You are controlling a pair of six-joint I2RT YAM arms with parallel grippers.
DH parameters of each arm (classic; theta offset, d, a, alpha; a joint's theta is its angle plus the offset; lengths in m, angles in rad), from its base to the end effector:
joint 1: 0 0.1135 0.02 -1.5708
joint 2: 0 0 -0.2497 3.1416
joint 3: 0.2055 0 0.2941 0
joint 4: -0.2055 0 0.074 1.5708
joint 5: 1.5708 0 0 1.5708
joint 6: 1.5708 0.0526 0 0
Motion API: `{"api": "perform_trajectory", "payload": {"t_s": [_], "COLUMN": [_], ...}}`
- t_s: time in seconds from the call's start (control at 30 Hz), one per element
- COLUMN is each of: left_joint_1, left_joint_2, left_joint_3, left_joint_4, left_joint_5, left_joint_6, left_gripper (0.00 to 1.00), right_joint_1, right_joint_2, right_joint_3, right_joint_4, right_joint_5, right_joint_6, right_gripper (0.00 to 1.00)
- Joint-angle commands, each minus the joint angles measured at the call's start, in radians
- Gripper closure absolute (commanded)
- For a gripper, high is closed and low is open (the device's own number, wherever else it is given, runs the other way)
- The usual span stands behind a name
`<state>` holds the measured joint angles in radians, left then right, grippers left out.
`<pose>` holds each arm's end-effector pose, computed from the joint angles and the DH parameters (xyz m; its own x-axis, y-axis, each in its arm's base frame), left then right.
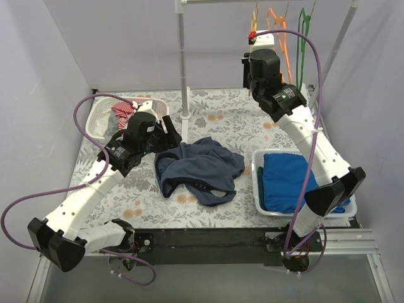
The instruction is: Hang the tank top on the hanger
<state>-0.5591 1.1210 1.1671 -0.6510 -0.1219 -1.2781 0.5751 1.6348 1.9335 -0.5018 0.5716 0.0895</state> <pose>0.2578 -0.1538 0.3398 -0.5620 -0.7694 -0.3036 -0.3341 0.5469 -0.7676 0.3589 0.1987 0.4809 -0.1697 -0.0204 -0.9853 0.0024 0.9998 -0.0211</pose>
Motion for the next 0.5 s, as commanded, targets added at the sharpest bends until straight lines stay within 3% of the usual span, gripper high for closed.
{"api": "perform_trajectory", "payload": {"t_s": [0.0, 0.3, 0.47], "left_joint_1": [0.008, 0.013, 0.013], "left_joint_2": [-0.023, -0.029, -0.032], "left_joint_3": [0.008, 0.003, 0.002], "left_joint_4": [0.008, 0.010, 0.010], "left_joint_5": [0.002, -0.004, -0.004], "left_joint_6": [0.020, 0.025, 0.023], "left_gripper": [0.36, 0.37, 0.37], "right_joint_1": [-0.011, -0.015, -0.015], "right_joint_2": [0.013, -0.021, -0.042], "right_joint_3": [0.021, -0.010, -0.016], "right_joint_4": [0.043, 0.034, 0.034], "right_joint_5": [0.034, 0.066, 0.063], "right_joint_6": [-0.017, -0.053, -0.062], "right_gripper": [0.73, 0.99, 0.99]}}
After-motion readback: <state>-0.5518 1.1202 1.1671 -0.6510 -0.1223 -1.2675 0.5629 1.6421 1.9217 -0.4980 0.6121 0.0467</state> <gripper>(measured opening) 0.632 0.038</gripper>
